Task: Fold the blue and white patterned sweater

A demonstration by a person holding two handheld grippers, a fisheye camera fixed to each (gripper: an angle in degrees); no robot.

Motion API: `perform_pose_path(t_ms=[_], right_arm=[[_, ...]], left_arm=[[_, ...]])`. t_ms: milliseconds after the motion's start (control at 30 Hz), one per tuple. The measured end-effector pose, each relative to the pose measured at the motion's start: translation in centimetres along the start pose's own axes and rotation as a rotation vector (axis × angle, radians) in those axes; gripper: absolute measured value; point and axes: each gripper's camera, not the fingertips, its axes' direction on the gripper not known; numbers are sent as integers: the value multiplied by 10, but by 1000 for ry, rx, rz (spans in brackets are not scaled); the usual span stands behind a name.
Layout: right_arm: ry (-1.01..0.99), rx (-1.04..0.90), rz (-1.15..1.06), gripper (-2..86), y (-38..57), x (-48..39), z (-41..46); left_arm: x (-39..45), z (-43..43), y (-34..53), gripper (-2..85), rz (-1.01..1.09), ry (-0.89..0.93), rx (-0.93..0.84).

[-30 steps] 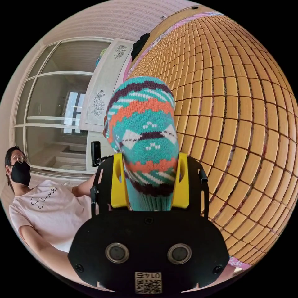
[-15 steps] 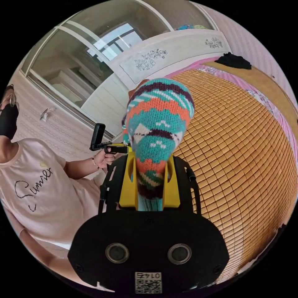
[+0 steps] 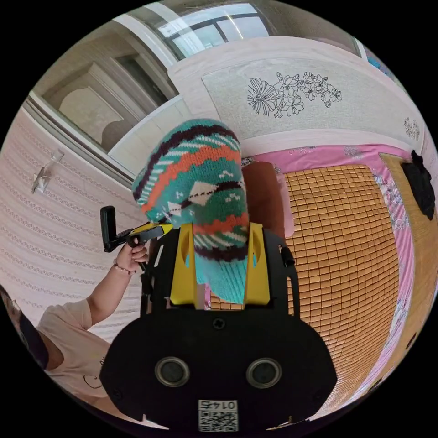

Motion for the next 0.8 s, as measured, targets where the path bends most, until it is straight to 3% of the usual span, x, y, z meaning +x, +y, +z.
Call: perform_pose_path(t_ms=[67,133,200,300,400,467,633,800], right_arm=[[23,-86,14,89,-12,-13,64],[3,-193,-52,28,-12,-32,113],[98,-214,-98,27,-9,-49,141],[94,-243,-112,31,-7,-60,153],[44,-110,-105,52,20,-68,126],[12,35,-101,48,75,-79,95],[225,40,-24,51,249,-108,56],[372,67,334,54,456,-134,-2]], left_arm=[[-33,45,-12,115,-86,-191,-158],[-45,39,-10,117,-130,-104,-62],[-49,23,-9,115,-187,-9,1],[-29,1,1,99,-76,-63,25],[2,-30,31,80,46,-93,70],[40,-47,70,73,212,-113,-3],[144,-53,187,28,537,-185,-169],[273,-46,282,38,812,96,-176]])
